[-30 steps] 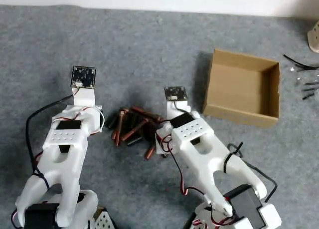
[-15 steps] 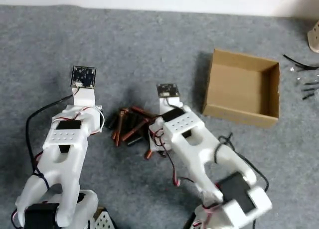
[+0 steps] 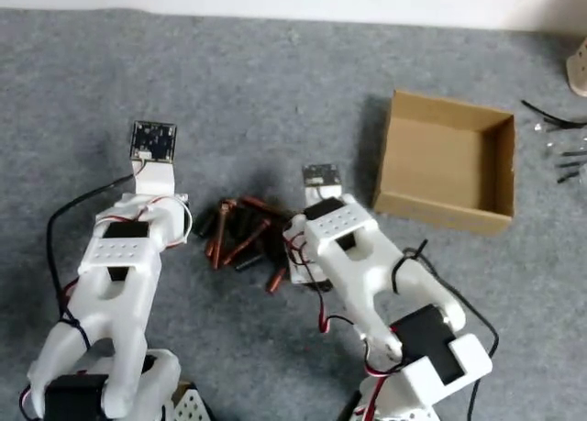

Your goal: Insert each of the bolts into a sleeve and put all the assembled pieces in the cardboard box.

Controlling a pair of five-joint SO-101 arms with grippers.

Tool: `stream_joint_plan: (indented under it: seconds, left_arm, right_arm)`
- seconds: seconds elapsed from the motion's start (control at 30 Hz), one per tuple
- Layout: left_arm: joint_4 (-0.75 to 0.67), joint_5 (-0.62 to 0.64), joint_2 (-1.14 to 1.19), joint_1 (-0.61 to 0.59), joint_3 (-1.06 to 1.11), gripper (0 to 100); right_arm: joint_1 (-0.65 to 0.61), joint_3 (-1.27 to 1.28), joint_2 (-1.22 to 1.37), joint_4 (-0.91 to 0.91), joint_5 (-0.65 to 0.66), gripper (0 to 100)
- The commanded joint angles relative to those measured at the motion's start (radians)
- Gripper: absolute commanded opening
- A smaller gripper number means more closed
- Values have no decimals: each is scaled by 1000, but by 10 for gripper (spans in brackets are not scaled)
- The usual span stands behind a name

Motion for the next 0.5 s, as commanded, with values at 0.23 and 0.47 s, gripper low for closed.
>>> stream_joint_plan:
  seconds: [0.23, 0.47]
  left_arm:
    - [-18, 8, -4, -8, -21, 7]
    - [-18, 8, -5, -8, -21, 7]
  right_arm:
    - [25, -10, -1, -31, 2, 5]
    - [93, 8, -165, -36, 3, 5]
